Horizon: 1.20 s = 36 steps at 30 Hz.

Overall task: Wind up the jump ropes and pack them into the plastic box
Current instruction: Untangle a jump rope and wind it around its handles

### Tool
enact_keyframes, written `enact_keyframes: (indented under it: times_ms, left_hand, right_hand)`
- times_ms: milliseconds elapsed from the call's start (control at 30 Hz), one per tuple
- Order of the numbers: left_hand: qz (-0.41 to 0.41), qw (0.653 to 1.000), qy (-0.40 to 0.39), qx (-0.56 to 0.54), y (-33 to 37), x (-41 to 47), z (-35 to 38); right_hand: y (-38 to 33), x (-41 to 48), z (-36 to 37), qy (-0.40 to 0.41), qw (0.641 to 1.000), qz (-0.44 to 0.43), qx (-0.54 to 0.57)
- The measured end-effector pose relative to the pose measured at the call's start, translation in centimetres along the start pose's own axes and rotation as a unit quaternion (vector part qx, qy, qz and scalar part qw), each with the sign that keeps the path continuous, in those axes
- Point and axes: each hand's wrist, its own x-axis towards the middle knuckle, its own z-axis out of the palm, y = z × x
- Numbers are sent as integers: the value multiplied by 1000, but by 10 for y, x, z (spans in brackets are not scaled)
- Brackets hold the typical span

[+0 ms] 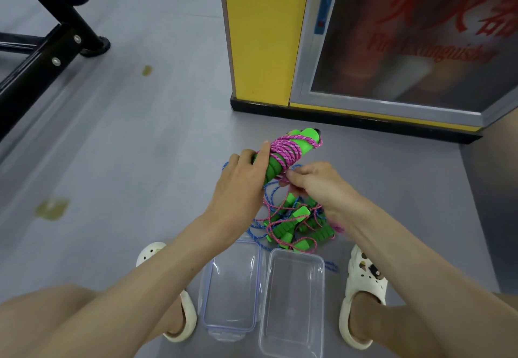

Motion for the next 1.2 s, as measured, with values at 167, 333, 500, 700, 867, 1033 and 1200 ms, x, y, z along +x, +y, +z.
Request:
enact_keyframes:
  times_ms: [167,333,500,700,867,1033,1200]
  left_hand:
    - [-4,998,22,51,2,2,-2]
    - [-7,995,43,90,0,-1,3]
    - [52,987,121,89,3,-6,16]
    - [35,981,31,-187,3,0,14]
    - [-145,864,0,-481,0,8,-12]
    - [-187,740,-161,-625,-10,8,-22]
    - [-205,728,-155,-636,-7,5,-24]
  right_hand:
    - [-3,0,1,-71,987,59,134]
    - [-8,-7,3,-115,986,38,115]
    - [-7,-6,5,-31,990,51,125]
    - [-4,-2,-1,8,992,-6,125]
    - [-2,0,-6,-21,996,-45,73]
    - [-3,-2,-7,-90,989,-72,92]
    - [-2,1,-5,-124,988,-43,86]
